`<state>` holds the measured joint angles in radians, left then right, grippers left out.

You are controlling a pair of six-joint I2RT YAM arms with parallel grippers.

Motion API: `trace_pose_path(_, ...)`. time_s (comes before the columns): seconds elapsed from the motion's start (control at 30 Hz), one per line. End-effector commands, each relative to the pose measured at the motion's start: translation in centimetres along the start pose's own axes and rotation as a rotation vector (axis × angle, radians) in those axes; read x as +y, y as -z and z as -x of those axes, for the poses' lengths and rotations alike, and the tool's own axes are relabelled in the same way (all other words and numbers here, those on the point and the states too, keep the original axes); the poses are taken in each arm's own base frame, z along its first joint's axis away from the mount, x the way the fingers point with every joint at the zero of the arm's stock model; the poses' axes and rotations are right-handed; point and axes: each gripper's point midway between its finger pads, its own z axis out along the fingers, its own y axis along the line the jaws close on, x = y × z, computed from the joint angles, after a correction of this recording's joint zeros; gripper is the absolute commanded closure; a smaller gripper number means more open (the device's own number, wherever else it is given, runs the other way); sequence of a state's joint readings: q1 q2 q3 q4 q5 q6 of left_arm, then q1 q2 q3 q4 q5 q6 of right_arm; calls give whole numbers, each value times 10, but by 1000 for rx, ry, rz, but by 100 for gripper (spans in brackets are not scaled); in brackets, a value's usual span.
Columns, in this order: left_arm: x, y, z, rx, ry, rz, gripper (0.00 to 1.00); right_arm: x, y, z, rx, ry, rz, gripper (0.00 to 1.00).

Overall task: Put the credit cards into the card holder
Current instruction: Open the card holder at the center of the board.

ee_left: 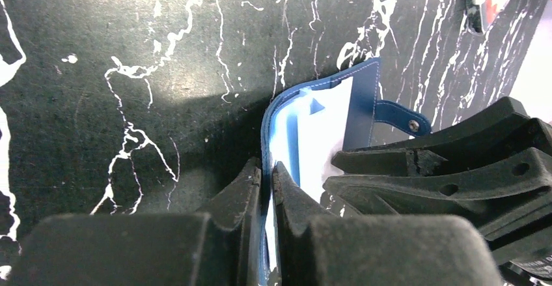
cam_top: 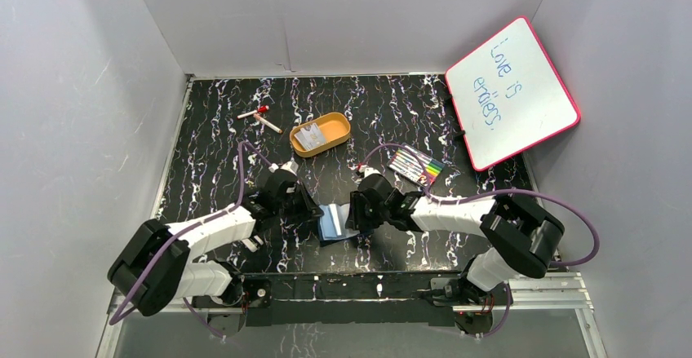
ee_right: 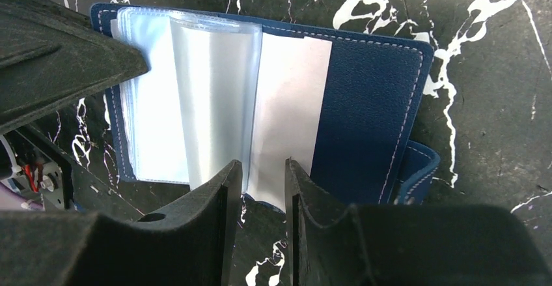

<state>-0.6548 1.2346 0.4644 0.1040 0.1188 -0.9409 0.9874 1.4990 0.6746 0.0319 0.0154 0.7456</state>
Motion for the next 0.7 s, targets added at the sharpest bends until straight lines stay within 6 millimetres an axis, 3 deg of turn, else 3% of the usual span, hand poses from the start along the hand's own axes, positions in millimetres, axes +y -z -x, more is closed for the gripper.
trace_pose_path(0.0, -2, -3, 4, 0, -49, 2, 88, -10, -7, -6, -4, -28, -8, 61)
trace_pose_path(0.1, -2, 1, 5, -4, -57, 2, 69, -15, -6, -6, -18, -37, -22, 61)
trace_pose_path(0.23, 0, 8, 7, -23, -77, 5, 59, -18, -1, -1, -42, -33, -35, 61)
trace_pose_path(0.33, 1, 10, 8, -28, -77, 11, 60, -18, 1, 0, -46, -27, -38, 61)
trace_pose_path(0.5, -7, 12, 6, -32, -51, -41, 77, -20, 2, -1, -48, -33, -37, 62)
trace_pose_path(0.67, -9, 15, -4, -1, -42, -84, 79, -22, 4, -2, -55, -48, -31, 62)
